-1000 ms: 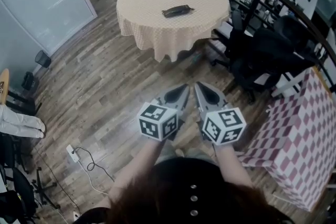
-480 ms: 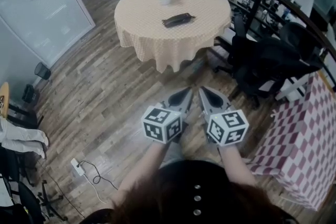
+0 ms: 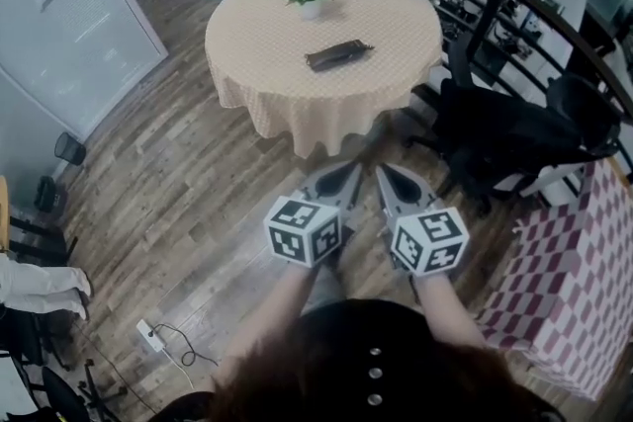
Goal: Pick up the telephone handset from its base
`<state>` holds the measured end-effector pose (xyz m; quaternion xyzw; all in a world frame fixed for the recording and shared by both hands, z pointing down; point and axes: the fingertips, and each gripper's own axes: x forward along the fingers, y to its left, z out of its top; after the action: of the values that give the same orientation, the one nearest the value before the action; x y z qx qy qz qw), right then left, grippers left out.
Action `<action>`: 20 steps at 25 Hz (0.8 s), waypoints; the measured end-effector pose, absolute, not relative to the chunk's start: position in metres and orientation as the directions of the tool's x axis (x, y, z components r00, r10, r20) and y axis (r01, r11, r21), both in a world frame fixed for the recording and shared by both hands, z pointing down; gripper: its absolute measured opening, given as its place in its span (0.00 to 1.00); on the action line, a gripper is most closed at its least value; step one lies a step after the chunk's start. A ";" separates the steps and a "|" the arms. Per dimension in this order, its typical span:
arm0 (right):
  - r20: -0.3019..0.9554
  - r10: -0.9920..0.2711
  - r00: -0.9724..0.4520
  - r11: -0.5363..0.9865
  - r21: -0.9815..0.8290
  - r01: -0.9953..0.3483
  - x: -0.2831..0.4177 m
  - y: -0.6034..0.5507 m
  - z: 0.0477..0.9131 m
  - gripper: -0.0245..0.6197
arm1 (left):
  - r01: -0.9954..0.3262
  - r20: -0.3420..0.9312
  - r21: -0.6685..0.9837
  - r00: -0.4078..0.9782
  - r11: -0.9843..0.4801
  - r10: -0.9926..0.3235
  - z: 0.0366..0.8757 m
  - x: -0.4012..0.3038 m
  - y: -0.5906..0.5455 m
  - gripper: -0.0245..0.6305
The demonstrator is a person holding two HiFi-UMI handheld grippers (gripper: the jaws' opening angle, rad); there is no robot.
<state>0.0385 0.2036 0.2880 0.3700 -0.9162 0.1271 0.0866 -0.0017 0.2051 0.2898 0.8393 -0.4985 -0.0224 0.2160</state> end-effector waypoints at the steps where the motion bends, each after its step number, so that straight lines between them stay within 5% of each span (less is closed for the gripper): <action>1: 0.256 -0.660 -0.706 0.689 -0.168 -0.705 0.035 0.194 0.289 0.05 | -0.820 0.180 0.392 0.514 -0.418 -0.839 0.291 -0.004 0.195 0.04; 20: 0.252 -0.739 -0.625 0.587 -0.217 -0.780 -0.043 0.023 0.282 0.05 | -0.778 0.229 0.370 0.605 -0.507 -0.762 0.286 -0.086 0.030 0.04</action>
<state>-0.0432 0.0234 0.2819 0.4275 -0.8881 0.1547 0.0673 -0.0857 0.0302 0.2860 0.8678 -0.4439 0.0180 0.2226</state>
